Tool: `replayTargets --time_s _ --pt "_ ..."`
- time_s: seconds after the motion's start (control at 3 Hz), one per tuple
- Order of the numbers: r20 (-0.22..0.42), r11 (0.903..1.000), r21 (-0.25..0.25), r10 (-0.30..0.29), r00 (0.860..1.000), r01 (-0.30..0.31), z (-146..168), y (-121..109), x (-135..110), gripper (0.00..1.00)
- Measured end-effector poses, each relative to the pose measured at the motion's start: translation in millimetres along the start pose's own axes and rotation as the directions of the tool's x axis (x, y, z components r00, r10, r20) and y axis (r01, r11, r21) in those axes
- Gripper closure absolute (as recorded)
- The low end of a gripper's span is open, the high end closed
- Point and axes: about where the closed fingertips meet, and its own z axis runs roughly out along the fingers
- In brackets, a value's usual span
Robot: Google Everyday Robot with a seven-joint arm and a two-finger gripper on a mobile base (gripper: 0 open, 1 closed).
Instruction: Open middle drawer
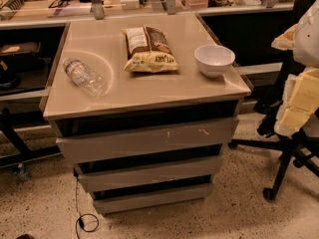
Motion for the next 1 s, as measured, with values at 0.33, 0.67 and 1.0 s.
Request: replayTargets --time_s 0.33,0.67,1.0 --pt "0.000 1.0000 0.000 0.000 1.000 0.000 0.1 0.0 0.0 0.00" --pt "-0.001 0.9993 -0.037 0.001 1.000 -0.001 27.9 18.8 2.2 0.00" --pt "0.016 0.9936 -0.113 -0.004 1.000 0.006 88.5 56.9 1.6 0.00"
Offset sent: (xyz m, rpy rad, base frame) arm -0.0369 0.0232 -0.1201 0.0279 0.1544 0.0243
